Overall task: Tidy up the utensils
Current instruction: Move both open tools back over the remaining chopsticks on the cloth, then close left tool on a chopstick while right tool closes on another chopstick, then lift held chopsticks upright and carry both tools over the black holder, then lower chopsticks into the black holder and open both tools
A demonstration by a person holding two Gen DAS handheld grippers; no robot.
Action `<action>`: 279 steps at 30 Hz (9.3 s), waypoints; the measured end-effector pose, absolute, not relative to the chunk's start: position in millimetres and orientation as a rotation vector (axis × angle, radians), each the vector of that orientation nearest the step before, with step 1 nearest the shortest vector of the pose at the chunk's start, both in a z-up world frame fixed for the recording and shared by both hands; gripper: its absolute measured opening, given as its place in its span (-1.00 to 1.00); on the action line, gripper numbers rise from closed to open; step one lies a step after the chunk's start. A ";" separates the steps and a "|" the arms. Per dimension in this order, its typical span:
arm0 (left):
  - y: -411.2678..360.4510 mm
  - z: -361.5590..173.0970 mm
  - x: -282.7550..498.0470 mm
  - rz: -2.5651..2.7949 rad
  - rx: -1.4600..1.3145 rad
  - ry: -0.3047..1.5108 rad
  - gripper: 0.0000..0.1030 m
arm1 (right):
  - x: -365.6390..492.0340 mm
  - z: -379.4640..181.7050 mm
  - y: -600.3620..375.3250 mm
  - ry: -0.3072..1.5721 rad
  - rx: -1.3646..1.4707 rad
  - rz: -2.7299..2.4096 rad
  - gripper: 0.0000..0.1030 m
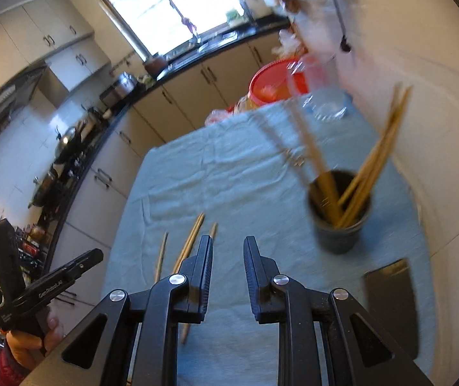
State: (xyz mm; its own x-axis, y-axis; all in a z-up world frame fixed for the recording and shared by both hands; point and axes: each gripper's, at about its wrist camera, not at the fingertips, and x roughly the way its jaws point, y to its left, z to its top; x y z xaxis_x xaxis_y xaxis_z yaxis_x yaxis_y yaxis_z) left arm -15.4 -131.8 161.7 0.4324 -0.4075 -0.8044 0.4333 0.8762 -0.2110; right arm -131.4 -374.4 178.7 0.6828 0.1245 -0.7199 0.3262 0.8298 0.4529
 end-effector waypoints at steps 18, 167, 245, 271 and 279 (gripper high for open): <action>-168.1 59.8 40.9 -0.839 0.249 1.165 -0.53 | -135.2 139.0 -311.2 0.954 0.554 -0.245 -0.58; -113.2 215.6 -21.1 -0.755 0.012 0.755 -0.88 | -136.0 241.4 -304.0 0.631 0.498 -0.150 -0.86; -383.8 235.5 -55.1 -0.959 0.205 0.776 -0.88 | -197.0 234.5 -513.5 0.532 0.579 -0.392 -0.86; -397.6 195.2 -39.4 -0.903 0.257 0.836 -0.86 | -159.2 184.4 -521.7 0.665 0.613 -0.367 -0.84; -398.4 195.2 -36.3 -0.895 0.254 0.837 -0.86 | -161.4 190.1 -525.8 0.644 0.624 -0.373 -0.84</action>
